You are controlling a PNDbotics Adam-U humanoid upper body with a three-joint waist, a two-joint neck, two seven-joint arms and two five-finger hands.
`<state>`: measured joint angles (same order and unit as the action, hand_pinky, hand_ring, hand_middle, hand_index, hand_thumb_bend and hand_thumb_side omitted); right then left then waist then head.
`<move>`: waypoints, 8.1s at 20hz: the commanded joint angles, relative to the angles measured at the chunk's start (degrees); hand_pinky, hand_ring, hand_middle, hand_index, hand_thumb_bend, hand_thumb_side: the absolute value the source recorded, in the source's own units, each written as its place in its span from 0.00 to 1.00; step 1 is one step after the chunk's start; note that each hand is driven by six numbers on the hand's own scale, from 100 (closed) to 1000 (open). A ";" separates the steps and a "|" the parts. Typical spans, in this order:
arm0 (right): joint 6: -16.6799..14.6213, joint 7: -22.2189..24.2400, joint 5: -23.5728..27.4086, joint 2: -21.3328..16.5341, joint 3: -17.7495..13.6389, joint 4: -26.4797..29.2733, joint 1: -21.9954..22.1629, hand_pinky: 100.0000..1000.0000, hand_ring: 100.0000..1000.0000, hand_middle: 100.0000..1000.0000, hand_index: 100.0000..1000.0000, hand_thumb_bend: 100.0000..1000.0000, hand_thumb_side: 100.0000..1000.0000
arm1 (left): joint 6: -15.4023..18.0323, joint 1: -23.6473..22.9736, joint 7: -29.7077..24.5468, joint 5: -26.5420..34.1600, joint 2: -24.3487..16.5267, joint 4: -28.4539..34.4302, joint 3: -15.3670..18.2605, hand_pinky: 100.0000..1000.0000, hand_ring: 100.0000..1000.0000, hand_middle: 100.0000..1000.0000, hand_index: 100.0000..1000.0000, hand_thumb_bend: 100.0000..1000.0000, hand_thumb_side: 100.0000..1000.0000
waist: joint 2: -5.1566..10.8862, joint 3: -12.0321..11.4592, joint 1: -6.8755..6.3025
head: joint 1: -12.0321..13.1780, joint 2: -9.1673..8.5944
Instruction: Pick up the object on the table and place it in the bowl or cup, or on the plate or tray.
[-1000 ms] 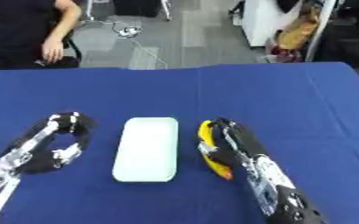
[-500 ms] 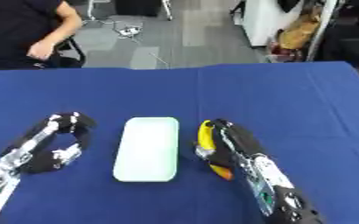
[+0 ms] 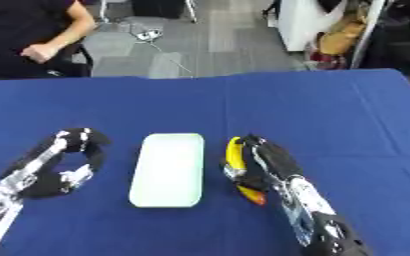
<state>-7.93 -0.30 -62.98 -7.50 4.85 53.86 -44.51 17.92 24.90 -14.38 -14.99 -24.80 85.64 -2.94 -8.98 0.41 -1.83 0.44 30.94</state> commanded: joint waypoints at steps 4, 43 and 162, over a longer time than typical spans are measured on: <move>2.33 0.12 -1.88 0.36 -1.15 0.66 0.72 0.45 0.61 0.74 0.83 0.36 1.00 | 0.27 0.85 0.03 0.37 -0.85 1.14 0.40 0.48 0.57 0.65 0.72 0.00 0.66 | 0.46 0.57 -0.24 | -0.63 0.00; -7.80 11.28 6.43 -1.85 5.70 -16.37 -9.33 0.51 0.65 0.74 0.82 0.31 1.00 | 1.27 -0.86 -0.97 -1.13 -6.93 -0.55 -0.98 0.48 0.58 0.66 0.73 0.00 0.64 | 3.29 2.75 5.36 | 2.24 2.15; -2.28 -2.19 13.48 -1.23 8.80 0.67 -10.12 0.00 0.06 0.21 0.40 0.00 0.46 | 2.02 -0.14 -1.60 -0.65 -5.18 -0.38 -1.79 0.49 0.59 0.68 0.73 0.00 0.62 | 2.55 -1.13 1.57 | -0.03 -0.13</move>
<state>-9.93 -2.30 -49.15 -8.51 14.04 54.09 -53.02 19.76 23.84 -16.03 -16.02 -29.33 84.55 -4.75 -7.24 -0.64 0.06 1.02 31.86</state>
